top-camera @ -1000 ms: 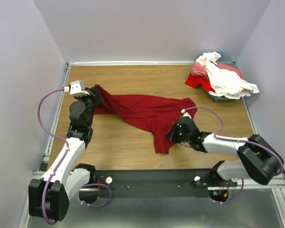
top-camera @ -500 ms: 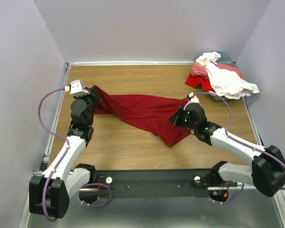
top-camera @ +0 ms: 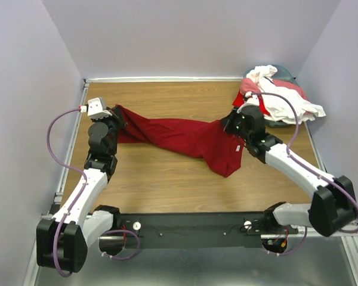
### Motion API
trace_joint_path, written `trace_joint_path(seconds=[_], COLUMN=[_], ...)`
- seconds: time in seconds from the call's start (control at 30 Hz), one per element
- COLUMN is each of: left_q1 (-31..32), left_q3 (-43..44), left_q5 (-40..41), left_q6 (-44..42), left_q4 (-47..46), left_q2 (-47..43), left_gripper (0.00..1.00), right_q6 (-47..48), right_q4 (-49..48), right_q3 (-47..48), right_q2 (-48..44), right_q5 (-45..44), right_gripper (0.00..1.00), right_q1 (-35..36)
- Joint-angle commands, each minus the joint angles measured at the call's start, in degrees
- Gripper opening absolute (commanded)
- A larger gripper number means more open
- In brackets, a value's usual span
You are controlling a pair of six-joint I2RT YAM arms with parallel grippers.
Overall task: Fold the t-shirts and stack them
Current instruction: Flatten the tshirt out
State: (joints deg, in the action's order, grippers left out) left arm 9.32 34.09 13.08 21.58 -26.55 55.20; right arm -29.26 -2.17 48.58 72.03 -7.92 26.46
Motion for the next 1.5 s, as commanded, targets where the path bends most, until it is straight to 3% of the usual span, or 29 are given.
trace_joint_path(seconds=[0.0,0.07,0.13,0.17,0.2,0.27,0.33,0.77,1.1,1.47], left_q1=[-0.4,-0.4,-0.4,-0.4,-0.5,-0.5,-0.5,-0.5,-0.5,-0.5], left_q3=[1.2,1.4,1.9,2.1,2.6,2.9,2.7,2.2,2.2,2.0], left_q5=[1.5,1.2,1.2,1.2,1.2,1.2,1.0,-0.6,-1.1,-0.7], left_q6=[-0.8,-0.6,-0.7,-0.8,-0.8,-0.8,-0.7,0.2,0.4,0.2], left_q4=[-0.2,-0.3,-0.3,-0.3,0.1,0.7,0.6,0.5,0.4,0.4], left_q2=[2.6,4.4,6.1,6.8,7.2,8.0,7.9,6.7,6.7,6.0], left_gripper=[0.0,0.0,0.0,0.0,0.0,0.0,0.0,0.0,0.0,0.0], right_q6=[3.8,4.1,3.9,3.9,3.8,3.6,3.0,1.0,1.4,1.0], right_q4=[0.6,-0.3,-1.3,-1.3,-1.3,-1.3,-1.3,-5.3,-8.6,-9.4], right_q3=[3.2,4.8,6.2,7.0,7.8,7.9,6.3,0.2,-1.7,0.6], right_q2=[8.4,11.7,16.0,17.0,17.8,18.2,17.5,21.2,23.2,28.0], right_q5=[-2.3,-1.8,-0.5,-0.1,0.1,0.1,0.7,7.6,13.4,16.1], right_gripper=[0.0,0.01,0.1,0.2,0.5,0.7,0.75,0.69,0.5,0.5], right_q1=[-0.8,-1.1,-2.3,-2.6,-2.9,-4.0,-5.4,-14.9,-15.0,-15.0])
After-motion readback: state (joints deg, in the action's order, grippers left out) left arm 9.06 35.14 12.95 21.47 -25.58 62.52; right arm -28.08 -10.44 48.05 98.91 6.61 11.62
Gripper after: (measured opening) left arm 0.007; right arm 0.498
